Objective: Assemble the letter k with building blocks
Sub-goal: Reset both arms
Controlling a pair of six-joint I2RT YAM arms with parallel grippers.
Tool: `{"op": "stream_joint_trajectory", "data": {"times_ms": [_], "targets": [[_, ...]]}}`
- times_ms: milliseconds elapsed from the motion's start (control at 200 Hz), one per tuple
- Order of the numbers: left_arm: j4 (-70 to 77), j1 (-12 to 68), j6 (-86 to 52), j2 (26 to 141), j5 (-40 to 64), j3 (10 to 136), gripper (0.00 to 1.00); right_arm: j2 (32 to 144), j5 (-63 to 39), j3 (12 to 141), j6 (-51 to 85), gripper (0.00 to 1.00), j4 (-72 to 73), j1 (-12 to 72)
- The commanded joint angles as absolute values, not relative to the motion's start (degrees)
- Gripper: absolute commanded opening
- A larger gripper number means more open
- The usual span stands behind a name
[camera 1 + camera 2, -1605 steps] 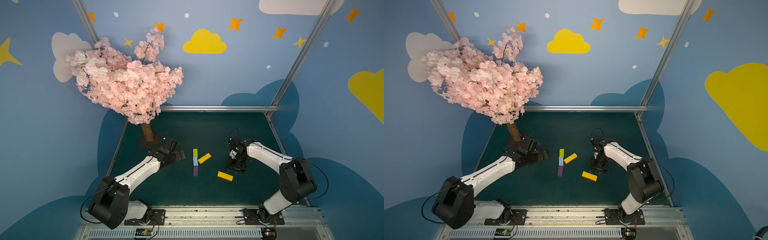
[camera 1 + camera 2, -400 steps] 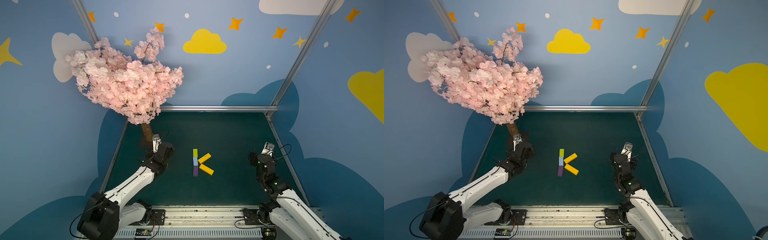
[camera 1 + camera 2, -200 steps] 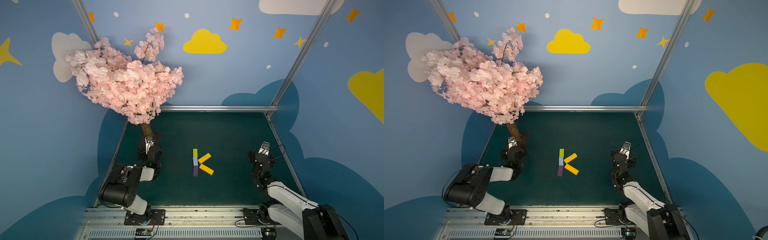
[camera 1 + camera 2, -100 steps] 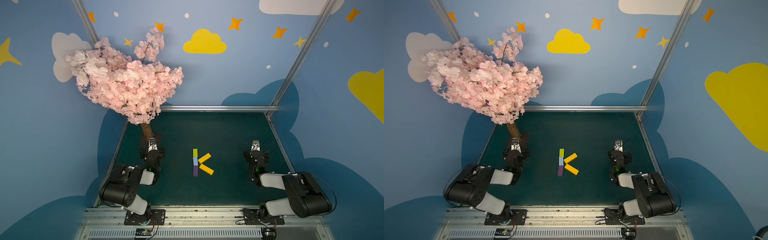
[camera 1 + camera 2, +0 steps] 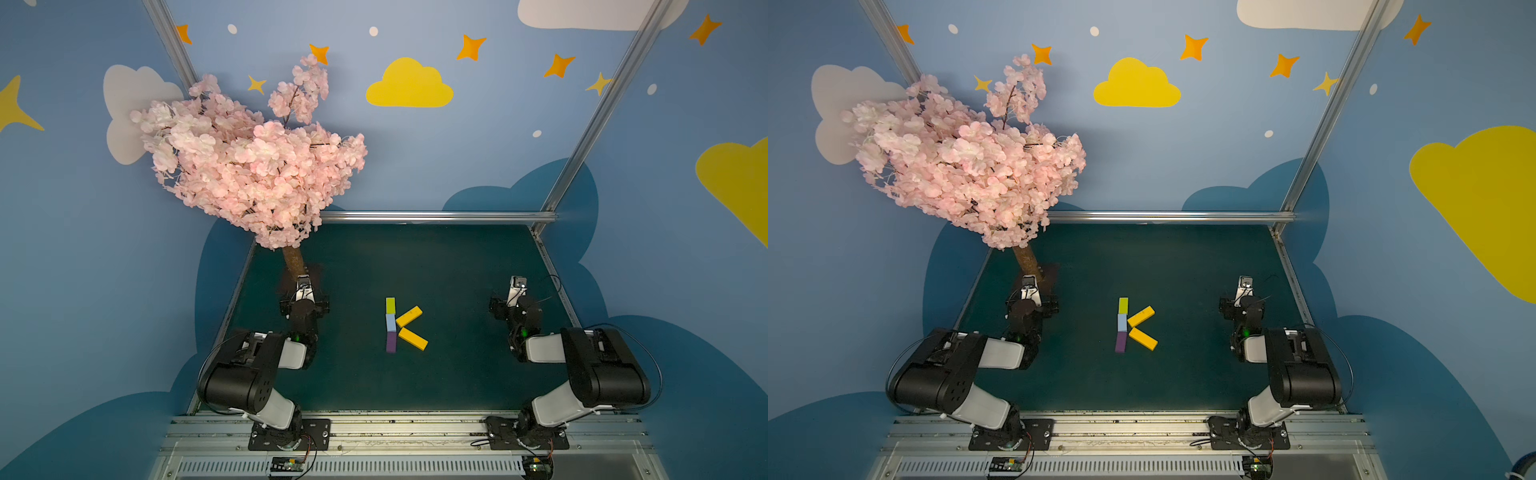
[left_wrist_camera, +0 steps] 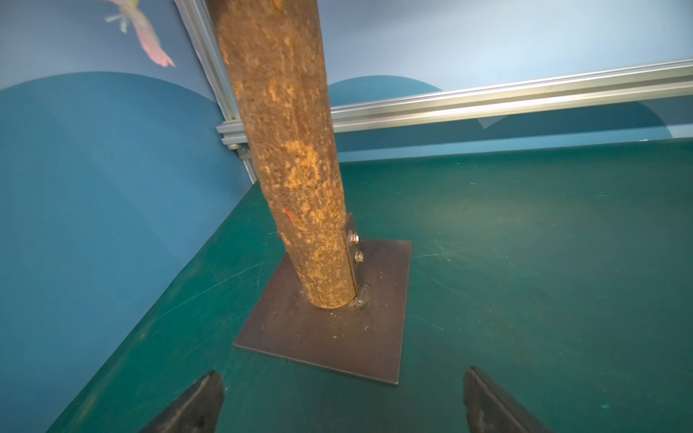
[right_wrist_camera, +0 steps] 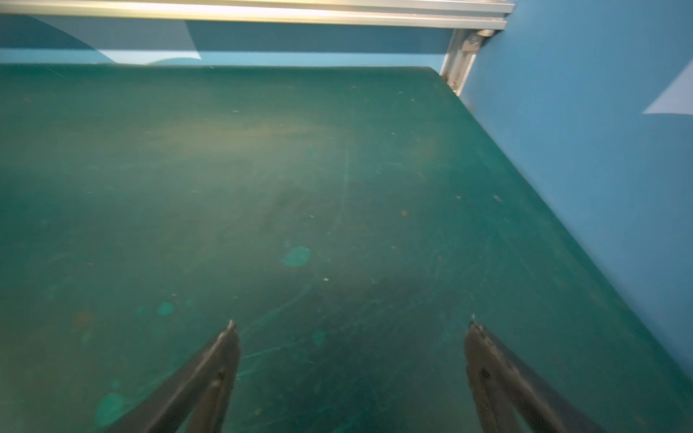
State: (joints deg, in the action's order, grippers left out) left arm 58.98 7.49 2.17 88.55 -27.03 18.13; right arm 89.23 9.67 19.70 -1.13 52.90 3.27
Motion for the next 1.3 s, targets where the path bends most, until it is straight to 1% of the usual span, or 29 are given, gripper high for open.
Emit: {"op": "stream_joint_trajectory", "data": {"times_ms": [0,55,120,160,230,340,435,481,566,646,706,816,1111,1181,1296], "targets": [[51.8,4.2,-1.0,87.5,-20.1,21.5,1.0,89.2,6.3,21.0,0.2,0.94,54.2,3.4],[48.4,3.2,-1.5,88.1,-17.6,23.4,1.0,89.1,6.3,21.0,0.2,0.94,53.9,3.4],[47.7,2.2,-2.2,87.9,-15.7,23.4,1.0,89.5,6.8,20.8,0.0,0.94,55.1,3.8],[47.4,1.6,-1.9,88.2,-11.3,22.5,1.0,89.3,7.4,20.8,-0.1,0.94,54.8,4.1],[58.9,1.3,0.5,91.2,-7.4,19.4,1.0,89.4,7.4,20.8,-0.1,0.94,55.0,4.1],[51.6,1.8,-0.2,89.1,-9.2,21.3,1.0,89.4,7.4,20.8,-0.1,0.94,55.0,4.1],[55.5,1.8,0.4,90.2,-9.2,20.1,1.0,89.3,7.4,20.7,-0.2,0.94,55.1,4.1],[57.5,2.0,0.2,90.9,-11.0,19.9,1.0,89.4,7.7,20.7,-0.4,0.94,55.3,4.4],[56.4,2.0,-0.9,90.5,-13.5,20.0,1.0,89.4,7.9,20.7,-0.4,0.94,55.4,4.5],[56.6,2.1,-0.8,90.6,-13.5,19.9,1.0,89.4,7.6,20.5,-0.9,0.94,55.6,4.7],[56.6,2.0,-0.9,90.6,-13.5,20.0,1.0,89.4,4.1,19.9,-2.8,0.94,56.8,5.1],[56.6,2.0,-0.8,90.6,-13.5,20.0,1.0,89.3,2.9,19.8,-2.8,0.94,56.7,4.8],[56.6,2.1,-0.9,90.6,-13.5,19.9,1.0,89.5,3.0,20.4,-2.6,0.94,56.0,4.8],[56.6,2.0,-0.8,90.6,-13.5,20.0,1.0,89.4,0.6,21.2,-1.6,0.94,54.1,3.4],[56.6,2.1,-0.9,90.6,-13.5,20.0,1.0,89.3,0.4,21.0,-1.5,0.94,54.2,3.3]]}}
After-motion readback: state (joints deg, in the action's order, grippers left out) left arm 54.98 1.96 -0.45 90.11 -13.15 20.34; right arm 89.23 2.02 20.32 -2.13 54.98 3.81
